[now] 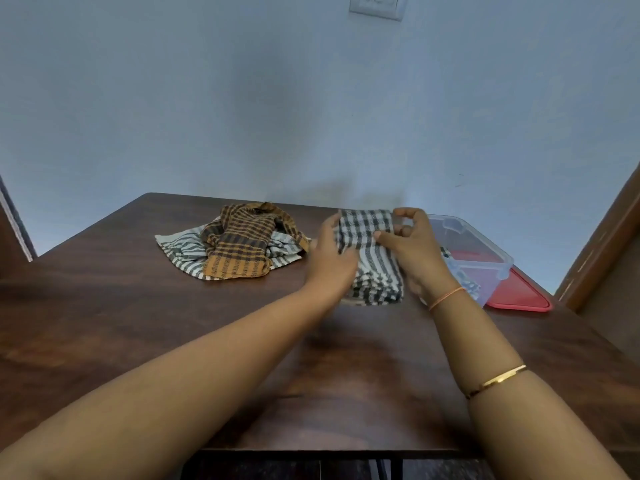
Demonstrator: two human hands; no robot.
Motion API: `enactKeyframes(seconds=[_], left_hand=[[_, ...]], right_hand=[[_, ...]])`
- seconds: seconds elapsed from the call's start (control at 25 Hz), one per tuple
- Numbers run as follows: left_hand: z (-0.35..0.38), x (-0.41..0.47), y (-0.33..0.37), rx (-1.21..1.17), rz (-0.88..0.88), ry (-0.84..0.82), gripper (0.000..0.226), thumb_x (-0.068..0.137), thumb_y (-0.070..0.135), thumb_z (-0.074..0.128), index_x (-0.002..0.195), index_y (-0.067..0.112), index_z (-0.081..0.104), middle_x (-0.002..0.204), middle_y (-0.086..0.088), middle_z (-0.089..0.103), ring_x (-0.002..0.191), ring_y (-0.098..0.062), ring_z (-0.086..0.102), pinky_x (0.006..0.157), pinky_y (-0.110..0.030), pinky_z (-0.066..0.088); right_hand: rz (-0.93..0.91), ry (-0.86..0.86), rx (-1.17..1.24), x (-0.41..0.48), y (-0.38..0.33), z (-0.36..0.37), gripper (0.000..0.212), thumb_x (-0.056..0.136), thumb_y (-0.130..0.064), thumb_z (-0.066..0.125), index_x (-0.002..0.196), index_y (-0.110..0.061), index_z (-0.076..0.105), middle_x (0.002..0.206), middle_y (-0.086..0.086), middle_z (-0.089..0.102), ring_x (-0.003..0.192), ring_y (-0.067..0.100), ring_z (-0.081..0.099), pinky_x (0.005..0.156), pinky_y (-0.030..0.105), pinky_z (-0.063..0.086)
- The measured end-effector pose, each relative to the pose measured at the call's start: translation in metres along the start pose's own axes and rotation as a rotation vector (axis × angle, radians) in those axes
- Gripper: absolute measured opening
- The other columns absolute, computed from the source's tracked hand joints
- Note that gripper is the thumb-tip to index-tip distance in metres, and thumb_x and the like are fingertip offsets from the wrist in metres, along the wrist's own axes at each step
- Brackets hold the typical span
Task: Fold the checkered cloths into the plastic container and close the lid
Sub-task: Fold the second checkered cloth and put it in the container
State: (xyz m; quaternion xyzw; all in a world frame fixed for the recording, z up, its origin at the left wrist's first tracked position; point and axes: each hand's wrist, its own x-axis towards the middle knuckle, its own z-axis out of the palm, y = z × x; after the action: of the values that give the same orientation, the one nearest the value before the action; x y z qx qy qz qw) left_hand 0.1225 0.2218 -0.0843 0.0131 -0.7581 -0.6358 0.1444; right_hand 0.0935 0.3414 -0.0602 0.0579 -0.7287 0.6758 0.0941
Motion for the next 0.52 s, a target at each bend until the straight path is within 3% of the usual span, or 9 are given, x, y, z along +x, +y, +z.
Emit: enactKeyframes(seconds=[0.08,0.2,0.36,0.44,0.52], left_hand=[[0.020,0.007,0.025,-0.026,0.071,0.037,0.054,0.093,0.007,0.041,0.139,0.033,0.033,0.127,-0.002,0.040,0.076,-0.002,0.049,0.063,-0.016,0.047],[0.052,0.023,0.055,-0.079,0.090,0.012,0.051,0.093,0.003,0.037,0.137,0.030,0.037,0.133,-0.009,0.036,0.070,-0.009,0.047,0.068,-0.024,0.046],[0.091,0.038,0.072,0.091,0.134,-0.107,0.041,0.094,0.006,0.044,0.132,0.020,0.044,0.138,-0.011,0.029,0.061,-0.016,0.050,0.054,-0.021,0.045],[0.104,0.047,0.072,0.231,0.132,-0.172,0.040,0.094,0.009,0.047,0.133,0.015,0.045,0.142,-0.013,0.029,0.081,-0.023,0.059,0.068,-0.026,0.048],[0.114,0.057,0.063,0.458,0.172,-0.249,0.038,0.093,0.011,0.048,0.131,0.008,0.049,0.139,-0.016,0.038,0.109,-0.030,0.056,0.085,-0.031,0.046]], right_hand=[[0.019,0.005,-0.068,0.006,-0.020,-0.023,0.037,0.086,-0.006,0.061,0.113,-0.018,0.039,0.105,0.014,0.062,0.083,0.023,0.064,0.067,0.030,0.052],[0.083,-0.060,-0.154,0.016,-0.041,-0.059,0.044,0.084,0.000,0.058,0.118,-0.018,0.038,0.095,0.014,0.062,0.076,0.025,0.063,0.065,0.031,0.052],[-0.007,0.096,-0.244,0.038,-0.048,-0.098,0.042,0.084,0.003,0.059,0.114,-0.017,0.037,0.077,0.009,0.052,0.062,0.022,0.053,0.059,0.033,0.047],[0.001,0.100,-0.346,0.050,-0.039,-0.109,0.037,0.085,0.004,0.057,0.113,-0.015,0.040,0.076,0.009,0.051,0.054,0.018,0.047,0.046,0.023,0.042],[0.054,0.042,-0.530,0.060,-0.024,-0.115,0.033,0.086,0.003,0.055,0.113,-0.011,0.044,0.075,0.008,0.049,0.052,0.014,0.041,0.039,0.020,0.034]])
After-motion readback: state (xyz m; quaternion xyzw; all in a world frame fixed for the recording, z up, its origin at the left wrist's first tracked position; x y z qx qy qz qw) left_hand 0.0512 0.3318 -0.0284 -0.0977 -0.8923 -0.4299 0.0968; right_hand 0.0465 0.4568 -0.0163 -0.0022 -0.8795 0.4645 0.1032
